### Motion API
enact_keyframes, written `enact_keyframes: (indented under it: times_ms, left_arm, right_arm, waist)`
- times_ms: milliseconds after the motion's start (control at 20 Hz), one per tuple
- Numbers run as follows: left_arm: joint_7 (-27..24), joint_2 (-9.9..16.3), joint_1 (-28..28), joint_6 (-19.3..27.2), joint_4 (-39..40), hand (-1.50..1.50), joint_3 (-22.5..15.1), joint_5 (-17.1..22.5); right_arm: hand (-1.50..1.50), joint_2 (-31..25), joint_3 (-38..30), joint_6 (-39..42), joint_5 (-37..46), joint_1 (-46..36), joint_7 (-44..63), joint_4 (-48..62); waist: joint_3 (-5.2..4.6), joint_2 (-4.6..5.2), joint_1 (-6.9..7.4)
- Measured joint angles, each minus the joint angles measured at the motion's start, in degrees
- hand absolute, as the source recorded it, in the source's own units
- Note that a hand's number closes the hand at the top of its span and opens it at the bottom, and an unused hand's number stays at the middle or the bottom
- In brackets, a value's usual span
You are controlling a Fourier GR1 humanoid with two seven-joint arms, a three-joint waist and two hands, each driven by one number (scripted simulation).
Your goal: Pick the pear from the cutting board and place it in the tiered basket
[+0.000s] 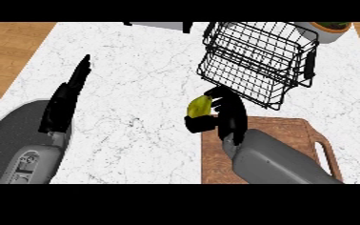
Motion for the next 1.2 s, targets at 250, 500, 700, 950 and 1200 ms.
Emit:
enact_keyframes:
  times_ms: [250, 500, 700, 950, 1200]
  left_arm:
    - [0.8, -0.5, -1.0, -0.1, 0.8, 0.0, -0.5, -0.3]
    - [1.2, -0.4, -1.1, 0.6, 1.8, 0.0, 0.3, -0.5]
    - [0.8, -0.5, -0.7, 1.1, 2.6, 0.0, 0.8, -0.6]
    - [0.7, -0.4, -0.8, 1.4, 3.0, 0.0, 1.5, -0.7]
    - [0.2, 0.2, -0.1, 1.2, 2.7, 0.0, 2.7, -0.3]
  right_arm:
    - [1.5, 6.2, 0.8, 1.4, 8.1, -14.9, -0.3, 11.9]
    - [1.5, 12.5, -0.7, 3.8, 15.4, -30.0, 1.0, 24.6]
    - [1.5, 16.7, -2.0, 7.3, 19.3, -41.0, 3.1, 34.5]
    - [1.5, 18.8, -3.1, 12.3, 18.8, -50.8, 4.4, 43.1]
    - [1.5, 19.5, -5.9, 14.3, 15.8, -56.5, 2.3, 47.2]
  waist:
    - [0.09, -0.78, -0.46]
    - [0.24, -1.43, -2.37]
    - [0.36, -1.52, -3.78]
    - [0.5, -1.27, -4.7]
    - [0.66, -0.95, -5.43]
